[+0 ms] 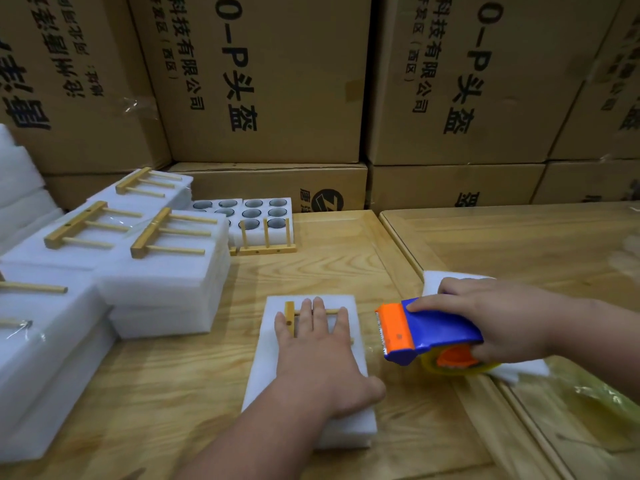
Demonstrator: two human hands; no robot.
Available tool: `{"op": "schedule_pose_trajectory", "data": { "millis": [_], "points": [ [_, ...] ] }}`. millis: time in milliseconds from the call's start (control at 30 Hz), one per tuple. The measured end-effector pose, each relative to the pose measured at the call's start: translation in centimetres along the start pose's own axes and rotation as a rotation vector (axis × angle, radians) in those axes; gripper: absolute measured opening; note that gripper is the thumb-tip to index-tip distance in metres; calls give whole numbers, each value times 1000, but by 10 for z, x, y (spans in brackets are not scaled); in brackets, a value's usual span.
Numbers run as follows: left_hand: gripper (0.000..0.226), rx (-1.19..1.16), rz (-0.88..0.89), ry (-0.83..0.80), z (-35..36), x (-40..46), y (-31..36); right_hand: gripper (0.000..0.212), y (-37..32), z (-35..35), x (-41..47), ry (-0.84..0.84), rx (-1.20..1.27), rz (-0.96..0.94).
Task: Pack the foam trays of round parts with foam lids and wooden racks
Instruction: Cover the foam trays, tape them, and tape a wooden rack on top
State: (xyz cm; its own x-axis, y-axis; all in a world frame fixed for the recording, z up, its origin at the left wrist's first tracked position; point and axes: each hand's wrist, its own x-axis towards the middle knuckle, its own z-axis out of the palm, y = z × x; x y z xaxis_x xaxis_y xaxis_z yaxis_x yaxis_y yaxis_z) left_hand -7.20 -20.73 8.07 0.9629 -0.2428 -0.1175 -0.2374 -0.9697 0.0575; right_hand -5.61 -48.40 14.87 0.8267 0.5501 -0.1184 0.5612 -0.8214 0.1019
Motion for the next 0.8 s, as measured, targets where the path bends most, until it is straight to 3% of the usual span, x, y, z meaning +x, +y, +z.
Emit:
{"op": "schedule_pose_trajectory", "data": {
  "millis": [167, 800],
  "points": [
    [102, 20, 185, 37, 3, 2, -1, 77, -11, -3, -1, 10, -50, -24],
    [89, 76, 218, 51, 8, 0, -2, 87, 3, -4, -28, -123, 51, 24]
  ]
}}
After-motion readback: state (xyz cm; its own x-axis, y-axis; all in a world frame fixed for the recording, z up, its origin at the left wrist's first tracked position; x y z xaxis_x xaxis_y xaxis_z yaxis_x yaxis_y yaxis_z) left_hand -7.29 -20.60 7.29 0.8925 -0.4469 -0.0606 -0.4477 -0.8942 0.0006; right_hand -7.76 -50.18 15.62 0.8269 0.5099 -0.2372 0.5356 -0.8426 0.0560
